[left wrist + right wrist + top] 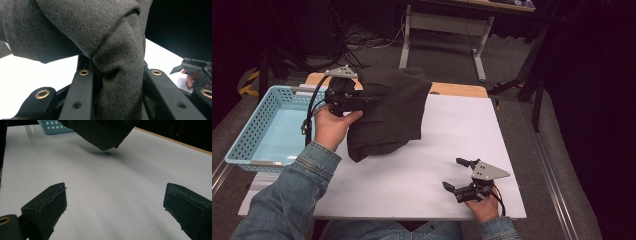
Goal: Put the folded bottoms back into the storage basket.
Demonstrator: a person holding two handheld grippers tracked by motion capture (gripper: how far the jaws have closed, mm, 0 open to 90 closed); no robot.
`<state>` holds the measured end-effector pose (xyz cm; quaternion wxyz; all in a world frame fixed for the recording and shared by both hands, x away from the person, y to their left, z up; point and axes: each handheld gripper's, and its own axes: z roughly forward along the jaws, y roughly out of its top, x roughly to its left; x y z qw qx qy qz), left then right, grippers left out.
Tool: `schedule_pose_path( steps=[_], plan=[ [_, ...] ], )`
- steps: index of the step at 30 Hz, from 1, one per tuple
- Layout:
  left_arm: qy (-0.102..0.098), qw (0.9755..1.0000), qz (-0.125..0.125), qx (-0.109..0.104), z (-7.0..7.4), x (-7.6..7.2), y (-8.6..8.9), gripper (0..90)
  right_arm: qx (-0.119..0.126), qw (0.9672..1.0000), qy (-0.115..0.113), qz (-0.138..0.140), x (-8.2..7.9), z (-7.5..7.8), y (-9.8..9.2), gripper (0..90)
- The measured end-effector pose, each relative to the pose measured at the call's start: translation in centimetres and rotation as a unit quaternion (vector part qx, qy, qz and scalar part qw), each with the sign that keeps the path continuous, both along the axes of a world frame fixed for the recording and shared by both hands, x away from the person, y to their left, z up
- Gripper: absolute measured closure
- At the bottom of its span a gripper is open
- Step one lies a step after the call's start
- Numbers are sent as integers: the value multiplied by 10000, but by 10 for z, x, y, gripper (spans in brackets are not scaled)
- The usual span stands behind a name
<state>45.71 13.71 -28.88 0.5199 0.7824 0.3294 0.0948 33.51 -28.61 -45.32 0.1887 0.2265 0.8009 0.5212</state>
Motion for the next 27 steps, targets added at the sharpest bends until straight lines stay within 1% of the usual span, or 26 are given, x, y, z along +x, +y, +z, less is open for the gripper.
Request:
schedule_pose_path(
  steps=[6, 13, 15, 19, 23, 26, 27],
  plan=[
    [-34, 10000, 78, -8, 6, 1, 11, 714, -17, 10000, -20, -4, 0, 0, 0, 53],
    [-74, 9998, 169, -74, 15, -1, 23, 714, -23, 10000, -5, -1, 0, 0, 0, 53],
    [-132, 9996, 212, -87, 17, -1, 28, 714, -24, 10000, -7, -4, 0, 0, 0, 53],
    [-174, 9994, 295, -101, 23, -2, 36, 714, -21, 10000, -5, -7, 0, 0, 0, 53],
    [-205, 9991, 354, -89, 29, -3, 42, 714, -25, 10000, -1, -13, 0, 0, 0, 53],
    [-267, 9988, 414, -23, 36, -5, 50, 714, -29, 10000, 3, -23, 0, 0, 0, 53],
    [-267, 9988, 414, -23, 36, -5, 50, 714, -29, 10000, 3, -23, 0, 0, 0, 53]
  ],
)
